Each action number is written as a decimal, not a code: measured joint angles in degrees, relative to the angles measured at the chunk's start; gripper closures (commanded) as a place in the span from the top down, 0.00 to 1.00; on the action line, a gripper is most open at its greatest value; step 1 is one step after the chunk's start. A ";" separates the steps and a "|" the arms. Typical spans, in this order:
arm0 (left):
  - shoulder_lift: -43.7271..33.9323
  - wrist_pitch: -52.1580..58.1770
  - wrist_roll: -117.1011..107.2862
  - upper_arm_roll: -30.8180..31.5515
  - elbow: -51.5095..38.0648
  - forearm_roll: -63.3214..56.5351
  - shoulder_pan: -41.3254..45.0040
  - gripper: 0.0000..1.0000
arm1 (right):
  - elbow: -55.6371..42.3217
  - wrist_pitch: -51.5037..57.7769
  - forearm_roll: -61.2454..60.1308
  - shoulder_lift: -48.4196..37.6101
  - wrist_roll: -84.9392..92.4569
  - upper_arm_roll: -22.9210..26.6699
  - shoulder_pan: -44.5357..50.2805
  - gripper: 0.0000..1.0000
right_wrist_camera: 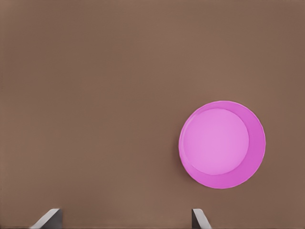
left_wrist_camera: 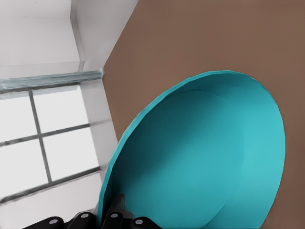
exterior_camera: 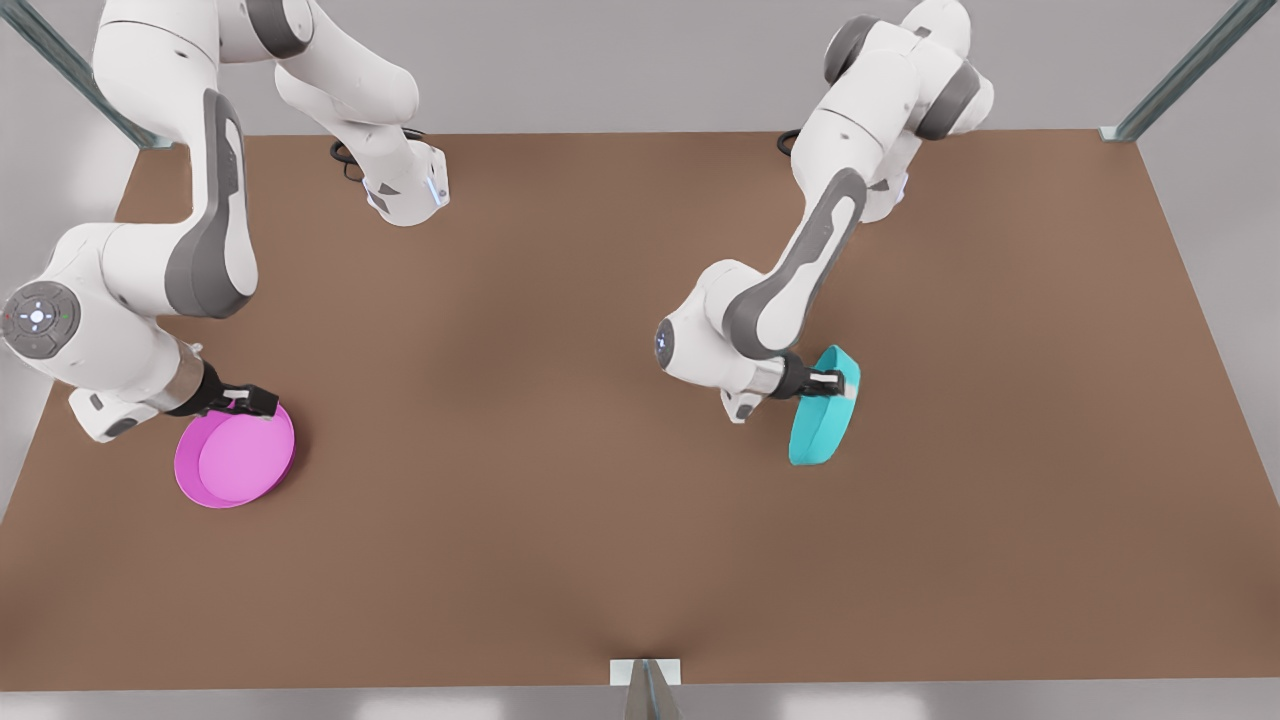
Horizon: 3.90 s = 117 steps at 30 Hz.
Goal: Flip the blue plate over with the left arm, and stack the pink plate on top of the blue plate with the right arm
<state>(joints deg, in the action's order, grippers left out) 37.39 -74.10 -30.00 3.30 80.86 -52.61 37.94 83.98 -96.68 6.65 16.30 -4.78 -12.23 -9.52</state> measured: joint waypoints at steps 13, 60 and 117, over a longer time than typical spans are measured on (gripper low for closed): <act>16.91 19.16 -0.46 0.07 -6.95 -27.44 17.85 0.21 | 0.42 0.00 -0.14 0.71 0.03 -0.07 0.21 1.00; 33.10 27.55 -3.50 7.59 -32.53 -7.90 22.36 0.80 | -4.25 -20.15 -7.61 31.95 33.83 0.44 -31.61 1.00; -25.47 -15.02 25.26 4.26 3.61 49.67 -43.04 1.00 | -12.53 -9.19 -8.75 38.64 32.38 1.51 -29.94 0.33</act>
<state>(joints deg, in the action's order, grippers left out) 11.91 -89.12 -4.75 7.56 84.46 -2.94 -5.10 71.46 -105.87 -2.10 54.93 27.60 -10.72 -39.46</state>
